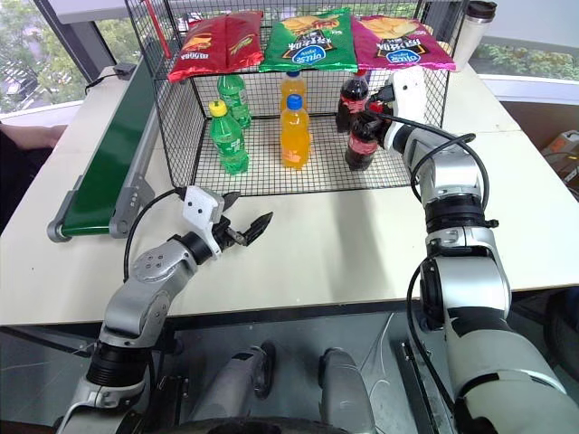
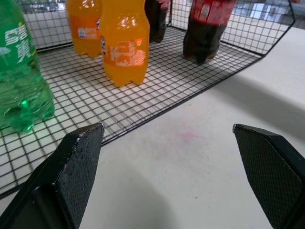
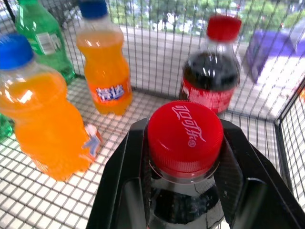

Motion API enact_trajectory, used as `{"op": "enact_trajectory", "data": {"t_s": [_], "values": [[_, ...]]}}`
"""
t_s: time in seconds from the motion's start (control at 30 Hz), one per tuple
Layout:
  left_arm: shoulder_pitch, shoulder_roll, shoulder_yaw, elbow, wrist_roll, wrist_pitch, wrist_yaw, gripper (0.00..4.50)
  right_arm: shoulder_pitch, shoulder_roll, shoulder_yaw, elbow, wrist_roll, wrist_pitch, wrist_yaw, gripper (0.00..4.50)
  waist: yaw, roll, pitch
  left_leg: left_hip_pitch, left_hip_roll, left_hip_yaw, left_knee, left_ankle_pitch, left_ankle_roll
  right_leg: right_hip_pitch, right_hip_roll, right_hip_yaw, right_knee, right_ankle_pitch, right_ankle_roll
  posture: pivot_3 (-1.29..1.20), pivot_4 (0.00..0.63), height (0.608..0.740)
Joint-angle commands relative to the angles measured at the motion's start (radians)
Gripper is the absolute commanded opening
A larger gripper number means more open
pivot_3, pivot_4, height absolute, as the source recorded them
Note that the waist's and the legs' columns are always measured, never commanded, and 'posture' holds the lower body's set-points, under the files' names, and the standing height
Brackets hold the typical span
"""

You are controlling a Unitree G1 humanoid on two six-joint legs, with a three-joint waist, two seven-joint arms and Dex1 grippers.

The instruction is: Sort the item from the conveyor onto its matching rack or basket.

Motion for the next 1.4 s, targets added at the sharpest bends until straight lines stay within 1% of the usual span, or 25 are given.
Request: {"op": "enact_trajectory", "data": {"t_s": [0.03, 0.1, 0.13, 0.2, 0.23, 0.27, 0.3, 0.43, 0.57, 0.73, 0.9, 1.0, 1.17, 1.4], "values": [[0.000, -0.002, -0.003, -0.043, -0.005, -0.003, 0.006, 4.50, -0.071, -0.009, -0.027, 0.004, -0.007, -0.046, 0.012, 1.17, 0.000, 0.000, 0.000, 0.000, 0.000, 0.000, 0.000, 0.000, 0.000, 0.000, 0.000, 0.000, 0.000, 0.000, 0.000, 0.00, 0.150, 0.738], [0.001, -0.002, -0.003, -0.044, -0.005, -0.003, 0.008, 4.50, -0.077, -0.009, -0.028, 0.018, -0.011, -0.052, 0.016, 1.17, 0.000, 0.000, 0.000, 0.000, 0.000, 0.000, 0.000, 0.000, 0.000, 0.000, 0.000, 0.000, 0.000, 0.000, 0.000, 0.00, 0.150, 0.738], [0.001, -0.003, -0.003, -0.044, -0.004, -0.003, 0.009, 4.50, -0.079, -0.010, -0.028, 0.026, -0.014, -0.056, 0.018, 2.19, 0.000, 0.000, 0.000, 0.000, 0.000, 0.000, 0.000, 0.000, 0.000, 0.000, 0.000, 0.000, 0.000, 0.000, 0.000, 0.00, 0.150, 0.738], [0.001, -0.004, -0.004, -0.044, -0.004, -0.003, 0.012, 4.50, -0.084, -0.011, -0.028, 0.036, -0.017, -0.059, 0.024, 3.02, 0.000, 0.000, 0.000, 0.000, 0.000, 0.000, 0.000, 0.000, 0.000, 0.000, 0.000, 0.000, 0.000, 0.000, 0.000, 0.00, 0.150, 0.738], [0.002, -0.004, -0.003, -0.044, -0.004, -0.004, 0.012, 4.50, -0.086, -0.011, -0.028, 0.039, -0.018, -0.060, 0.026, 3.55, 0.000, 0.000, 0.000, 0.000, 0.000, 0.000, 0.000, 0.000, 0.000, 0.000, 0.000, 0.000, 0.000, 0.000, 0.000, 0.00, 0.150, 0.738], [0.002, -0.004, -0.004, -0.045, -0.005, -0.003, 0.013, 4.50, -0.087, -0.011, -0.028, 0.040, -0.019, -0.061, 0.028, 3.92, 0.000, 0.000, 0.000, 0.000, 0.000, 0.000, 0.000, 0.000, 0.000, 0.000, 0.000, 0.000, 0.000, 0.000, 0.000, 0.00, 0.150, 0.738], [0.003, -0.004, -0.004, -0.045, -0.005, -0.003, 0.013, 4.50, -0.089, -0.012, -0.028, 0.041, -0.021, -0.061, 0.029, 4.45, 0.000, 0.000, 0.000, 0.001, 0.000, 0.000, 0.000, 0.000, 0.000, 0.000, 0.000, 0.000, 0.001, 0.000, 0.000, 0.00, 0.150, 0.738], [0.005, -0.004, -0.006, -0.045, -0.006, -0.003, 0.015, 4.50, -0.092, -0.020, -0.025, 0.034, -0.033, -0.057, 0.033, 4.45, 0.000, 0.000, 0.000, 0.001, 0.000, 0.000, 0.000, 0.000, 0.000, 0.000, 0.000, 0.000, 0.001, 0.000, 0.000, 0.00, 0.150, 0.738], [0.007, -0.004, -0.008, -0.043, -0.007, -0.006, 0.017, 4.50, -0.077, -0.044, -0.017, -0.015, -0.045, -0.031, 0.056, 4.45, 0.001, 0.000, 0.000, 0.001, 0.000, 0.000, 0.000, 0.000, 0.000, 0.000, 0.000, 0.000, 0.001, 0.000, 0.000, 0.00, 0.150, 0.738], [0.007, -0.005, -0.010, -0.041, -0.007, -0.006, 0.018, 4.50, -0.017, -0.100, 0.006, -0.141, -0.062, 0.049, 0.112, 4.45, 0.002, 0.000, 0.000, 0.001, 0.000, 0.000, 0.000, 0.000, 0.000, 0.000, 0.000, 0.000, 0.001, 0.000, 0.000, 0.00, 0.150, 0.738], [0.008, -0.002, -0.013, -0.040, -0.010, -0.009, 0.010, 4.50, 0.097, -0.171, 0.045, -0.329, -0.065, 0.150, 0.210, 4.45, 0.002, 0.000, 0.000, 0.001, 0.000, 0.000, 0.000, 0.000, 0.000, 0.000, 0.000, 0.000, 0.001, -0.001, -0.001, 0.00, 0.150, 0.738], [0.009, 0.010, -0.023, -0.030, 0.005, -0.022, 0.001, 4.50, 0.244, -0.186, 0.050, -0.510, -0.008, 0.224, 0.284, 4.45, 0.002, 0.000, 0.000, 0.001, 0.000, 0.000, 0.001, 0.000, 0.000, 0.000, 0.000, 0.000, 0.001, -0.001, -0.002, 0.00, 0.150, 0.738], [0.012, 0.022, -0.025, -0.021, 0.020, -0.037, -0.005, 4.50, 0.445, -0.157, 0.066, -0.707, 0.030, 0.283, 0.300, 4.45, 0.002, 0.000, 0.000, 0.001, 0.000, 0.000, 0.001, 0.000, 0.000, 0.000, -0.001, 0.000, 0.001, -0.002, -0.003, 0.00, 0.150, 0.738], [0.018, 0.030, -0.014, -0.028, 0.016, -0.034, -0.011, 4.50, 0.609, -0.076, 0.045, -0.896, 0.158, 0.348, 0.313, 4.45, 0.003, 0.000, 0.000, 0.001, 0.000, -0.001, 0.005, 0.000, 0.000, 0.001, -0.001, 0.000, 0.005, -0.002, -0.003, 0.00, 0.150, 0.738]]}}
